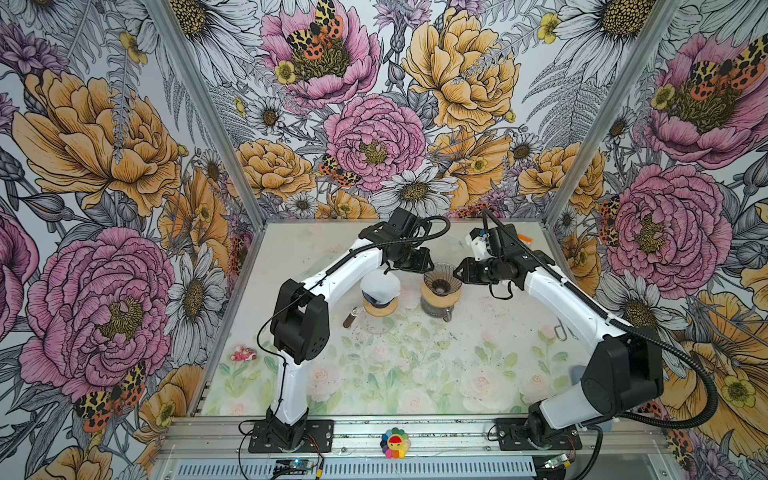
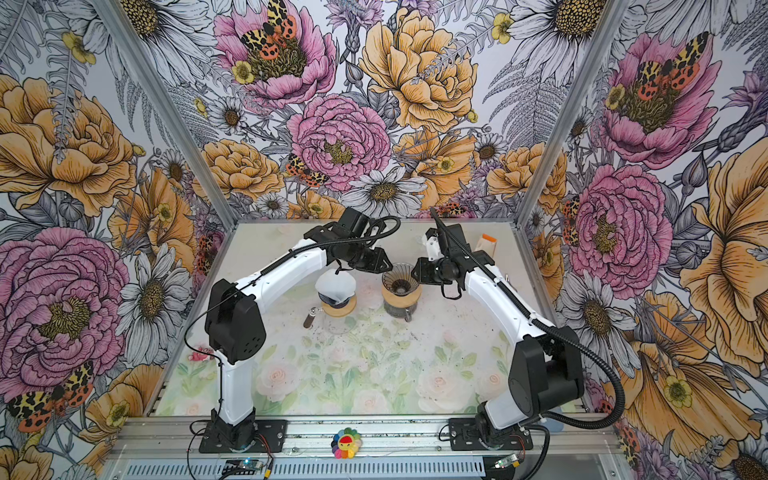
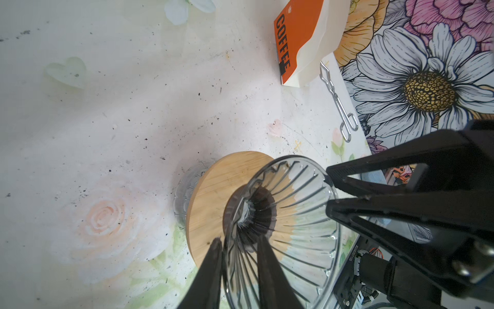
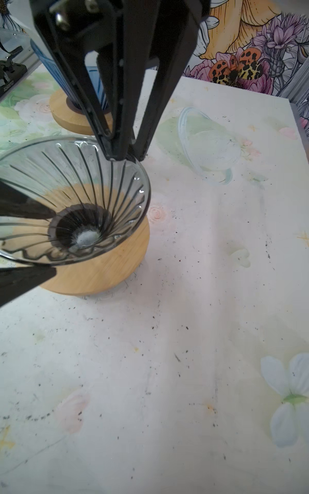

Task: Place the coffee filter in the dripper
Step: 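Open the right gripper to release the glass dripper on the ring, then move the right gripper to the coffee bag and pinch a paper filter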

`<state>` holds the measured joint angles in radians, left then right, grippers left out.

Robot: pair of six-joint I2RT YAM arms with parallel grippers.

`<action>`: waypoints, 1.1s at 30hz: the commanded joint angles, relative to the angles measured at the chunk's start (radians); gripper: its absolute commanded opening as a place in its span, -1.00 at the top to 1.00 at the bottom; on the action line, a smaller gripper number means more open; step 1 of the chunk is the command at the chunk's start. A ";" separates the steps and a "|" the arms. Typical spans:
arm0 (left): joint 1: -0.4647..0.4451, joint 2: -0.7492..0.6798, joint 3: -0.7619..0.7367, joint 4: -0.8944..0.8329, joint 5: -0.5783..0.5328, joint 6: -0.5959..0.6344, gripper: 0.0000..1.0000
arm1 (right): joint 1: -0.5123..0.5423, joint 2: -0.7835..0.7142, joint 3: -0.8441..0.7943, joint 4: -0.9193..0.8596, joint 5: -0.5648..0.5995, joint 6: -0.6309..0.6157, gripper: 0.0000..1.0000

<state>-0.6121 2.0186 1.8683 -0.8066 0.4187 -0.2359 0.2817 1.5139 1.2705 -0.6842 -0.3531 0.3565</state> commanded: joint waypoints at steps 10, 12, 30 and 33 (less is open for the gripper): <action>-0.008 -0.078 0.038 0.004 -0.052 0.023 0.15 | -0.031 -0.129 0.032 -0.013 0.106 -0.009 0.18; -0.008 -0.098 0.037 0.007 -0.064 0.024 0.08 | -0.050 -0.150 0.024 -0.012 0.114 -0.011 0.17; -0.026 -0.357 -0.183 0.146 -0.124 0.038 -0.73 | -0.365 -0.107 -0.059 -0.010 0.200 -0.036 0.25; -0.029 -0.393 -0.240 0.185 -0.165 0.028 -0.80 | -0.396 -0.050 -0.054 0.006 0.226 -0.027 0.31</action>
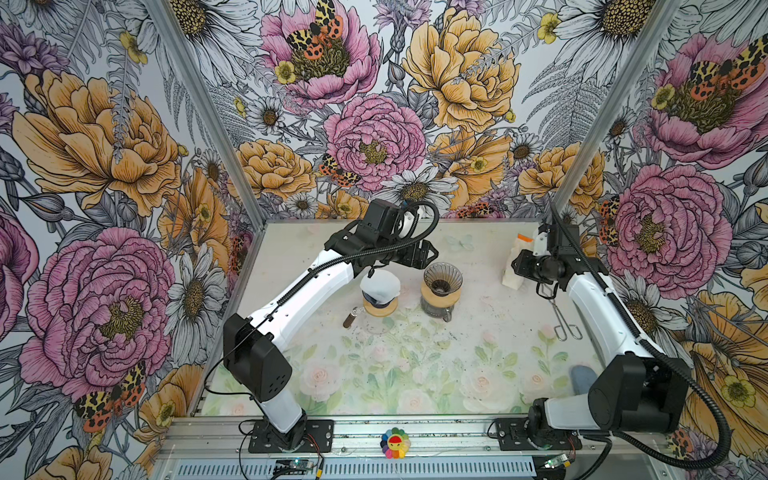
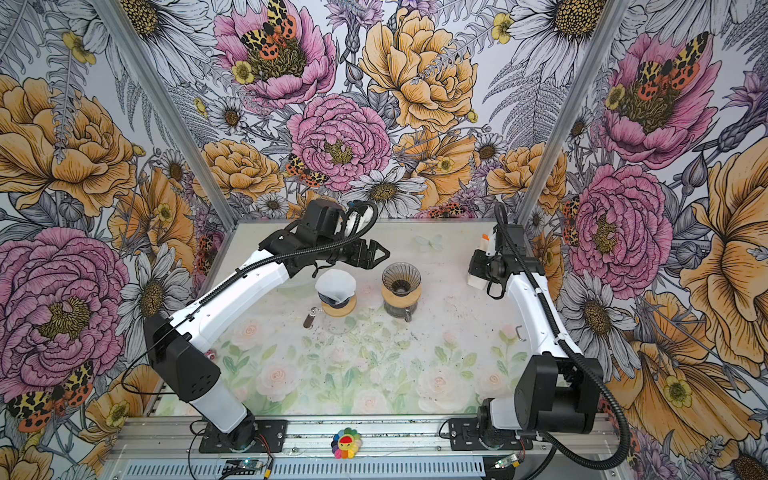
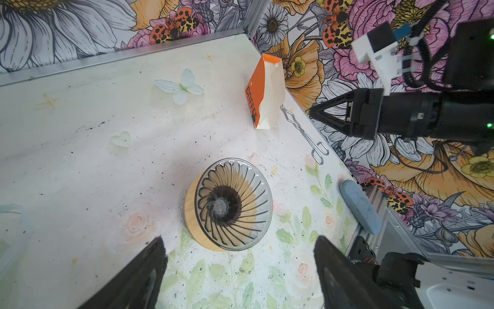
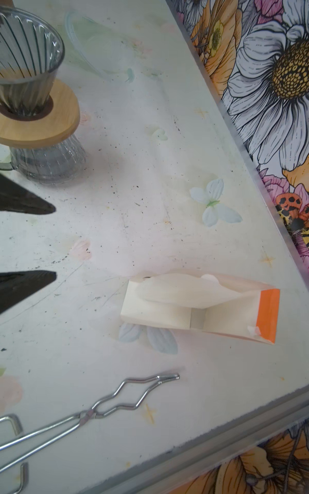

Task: Place the coffee filter in the dripper
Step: 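Move the right gripper to the coffee bag and pinch a paper filter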

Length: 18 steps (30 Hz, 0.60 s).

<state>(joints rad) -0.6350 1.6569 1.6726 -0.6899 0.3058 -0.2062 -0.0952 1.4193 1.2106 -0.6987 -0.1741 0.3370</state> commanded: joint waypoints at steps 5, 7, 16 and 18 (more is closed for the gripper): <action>-0.002 -0.089 -0.140 0.152 -0.057 -0.019 -0.92 | -0.053 0.155 0.041 0.056 0.042 0.019 0.41; 0.001 -0.095 -0.151 0.156 -0.054 -0.022 -0.94 | -0.052 0.191 0.057 0.071 0.055 0.017 0.41; 0.004 -0.091 -0.161 0.155 -0.051 -0.028 -0.98 | -0.060 0.346 0.125 0.115 0.088 0.005 0.41; 0.006 -0.089 -0.163 0.156 -0.050 -0.031 -0.98 | -0.063 0.373 0.140 0.125 0.092 0.012 0.41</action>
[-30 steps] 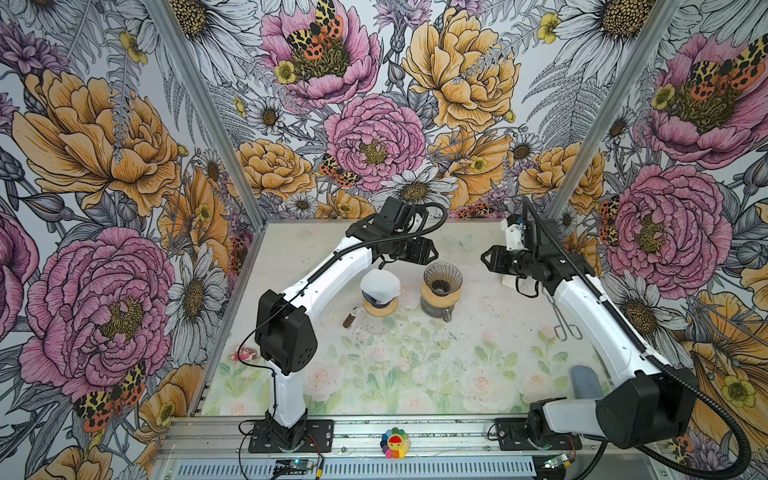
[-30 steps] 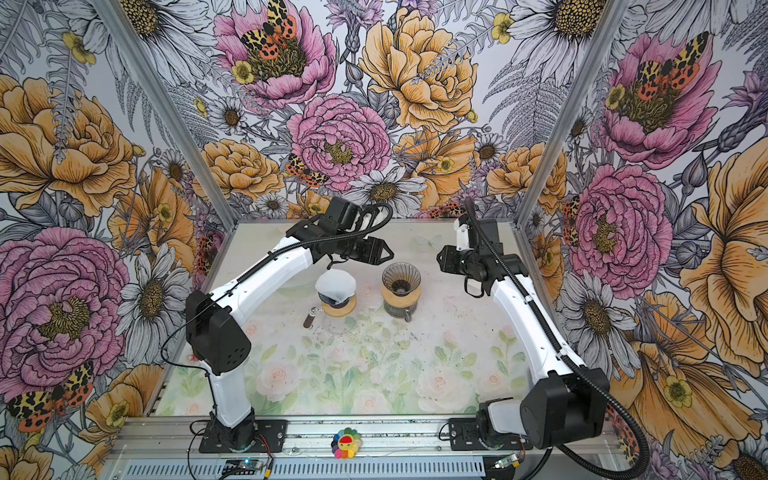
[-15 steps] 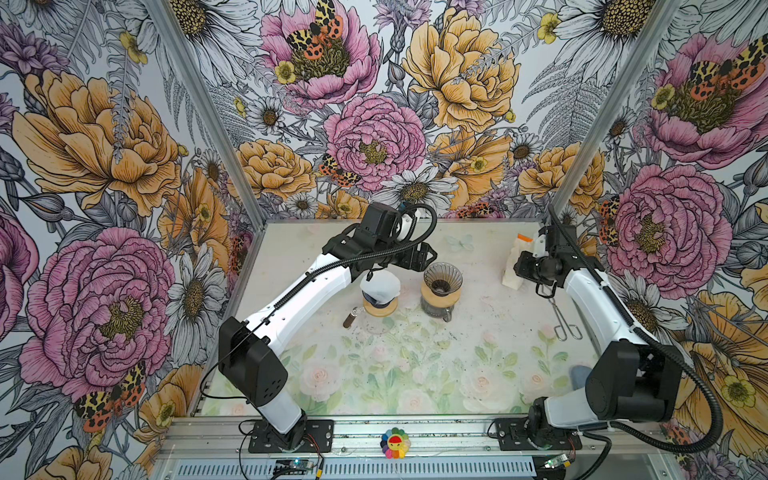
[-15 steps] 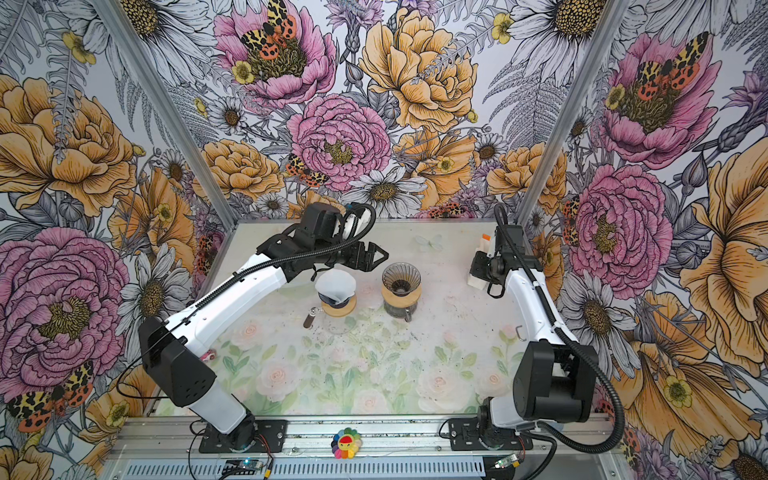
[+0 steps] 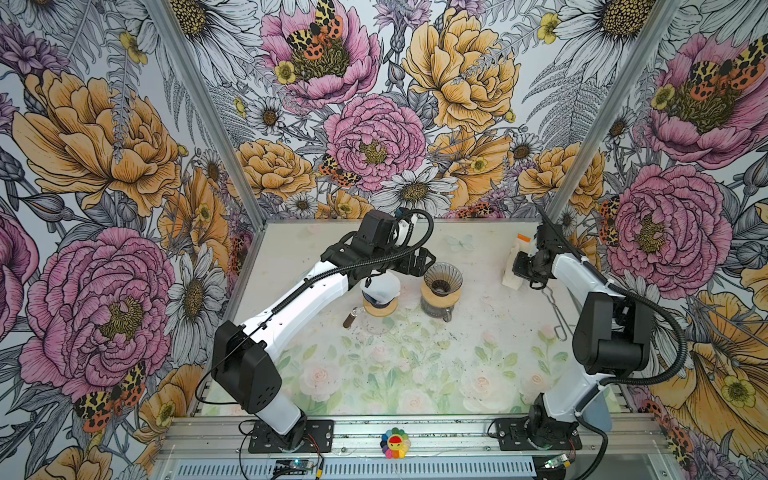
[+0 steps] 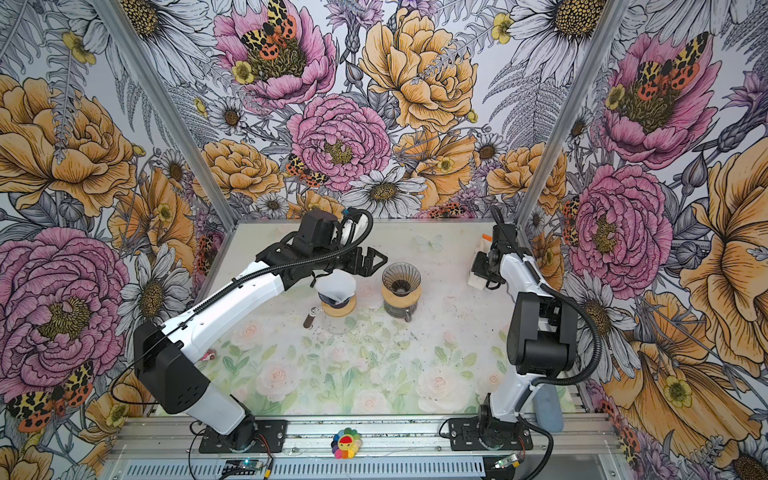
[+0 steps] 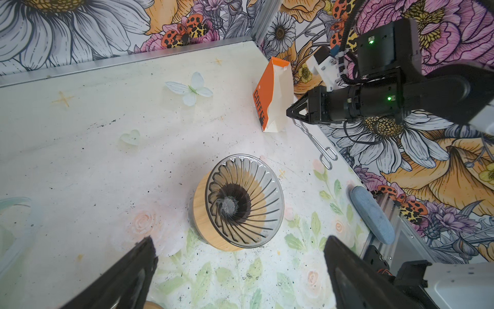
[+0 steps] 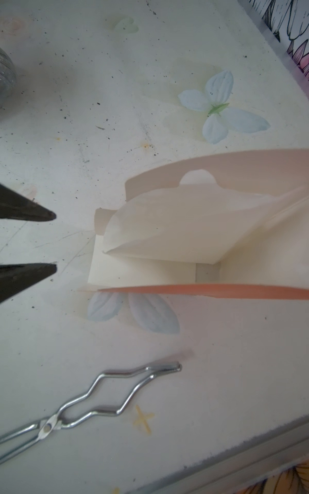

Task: Place the coffee filter in the dripper
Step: 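Move the right gripper to the coffee bag and pinch a paper filter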

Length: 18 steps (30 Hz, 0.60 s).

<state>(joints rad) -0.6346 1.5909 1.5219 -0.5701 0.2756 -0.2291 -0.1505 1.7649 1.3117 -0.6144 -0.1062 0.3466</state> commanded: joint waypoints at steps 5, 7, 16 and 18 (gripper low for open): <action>0.010 -0.022 -0.014 0.035 -0.015 -0.011 -0.97 | -0.008 0.083 0.078 0.049 0.045 0.012 0.43; 0.013 -0.019 -0.012 0.034 -0.007 -0.013 -0.97 | -0.008 0.103 0.089 0.054 0.052 0.016 0.44; 0.019 -0.005 -0.002 0.034 0.002 -0.017 -0.98 | -0.003 0.173 0.129 0.096 0.063 0.019 0.51; 0.021 -0.001 -0.001 0.033 0.003 -0.017 -0.98 | 0.002 0.182 0.138 0.099 0.076 0.014 0.53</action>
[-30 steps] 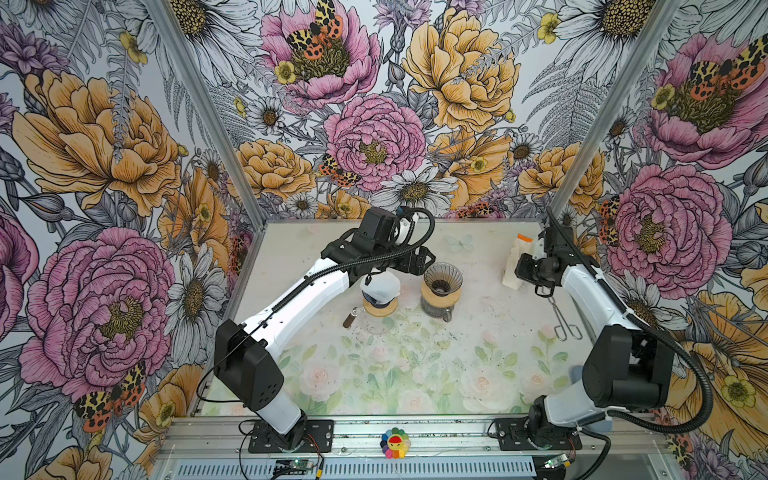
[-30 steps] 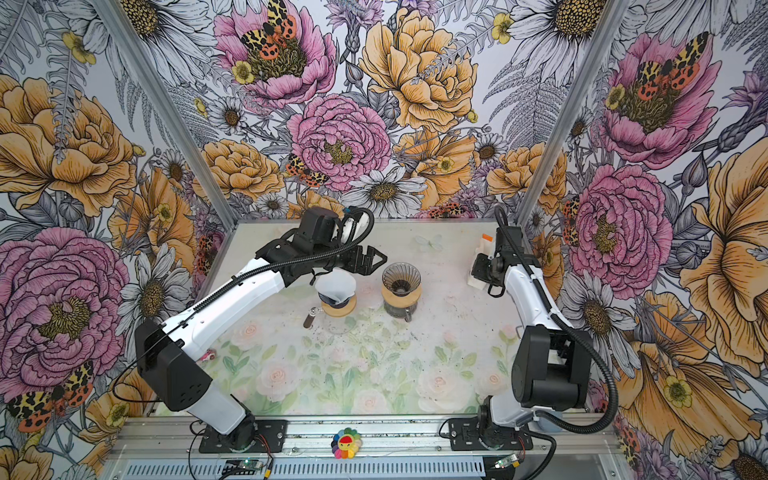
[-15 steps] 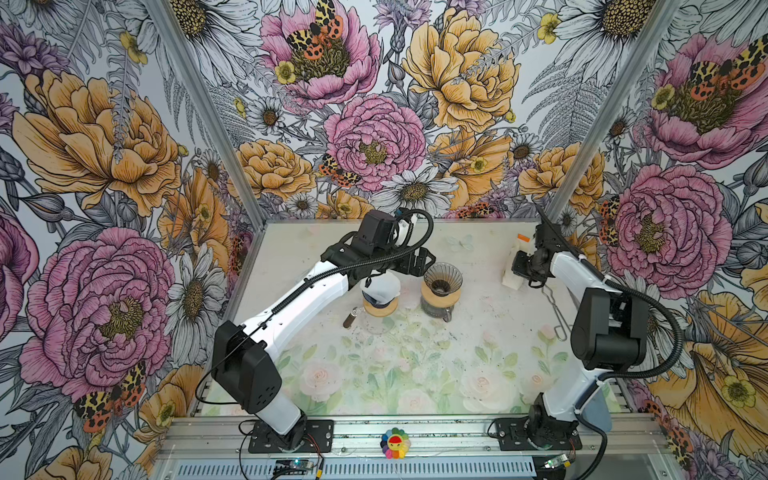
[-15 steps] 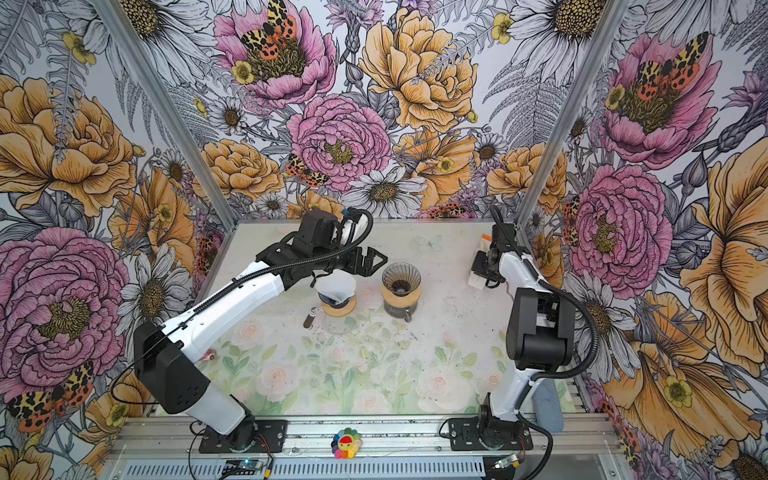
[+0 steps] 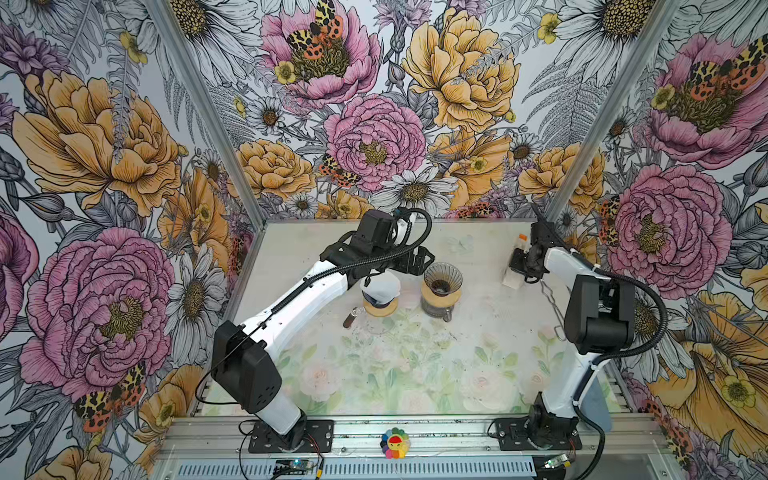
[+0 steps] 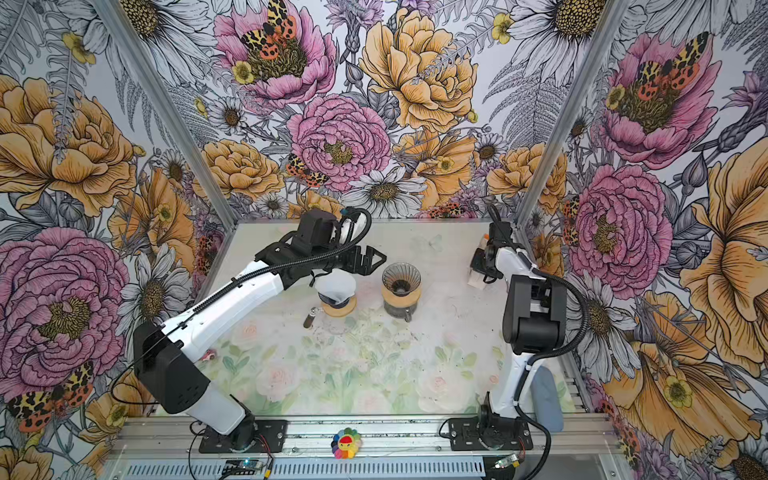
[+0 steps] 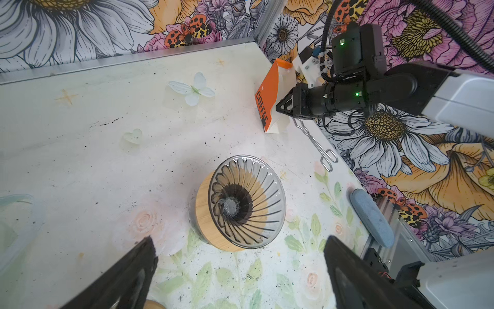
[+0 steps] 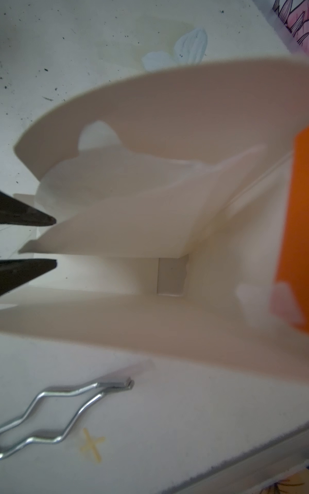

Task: Place the coffee filter in the dripper
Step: 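Move the right gripper to the coffee bag and pinch a paper filter, then pull the white paper filter up out of the coffee bag with the right gripper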

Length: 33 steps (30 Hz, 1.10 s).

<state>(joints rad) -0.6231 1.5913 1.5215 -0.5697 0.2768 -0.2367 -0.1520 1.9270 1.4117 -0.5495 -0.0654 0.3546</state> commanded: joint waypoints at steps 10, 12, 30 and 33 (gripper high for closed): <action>0.010 0.013 0.012 0.029 0.014 -0.015 -0.98 | 0.028 0.014 0.031 0.038 0.074 -0.014 1.00; 0.010 0.013 0.011 0.029 0.013 -0.015 -0.98 | 0.037 -0.013 0.015 0.039 0.079 -0.012 1.00; -0.003 0.026 0.029 0.030 0.027 -0.015 -0.98 | 0.047 -0.329 -0.177 -0.057 0.061 -0.019 1.00; -0.006 0.021 0.034 0.030 0.026 -0.012 -0.98 | 0.049 -0.403 -0.181 -0.112 0.023 -0.035 1.00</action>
<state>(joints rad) -0.6239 1.6077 1.5219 -0.5674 0.2806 -0.2367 -0.1104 1.6016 1.2327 -0.6018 -0.0059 0.3420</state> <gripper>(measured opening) 0.987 0.049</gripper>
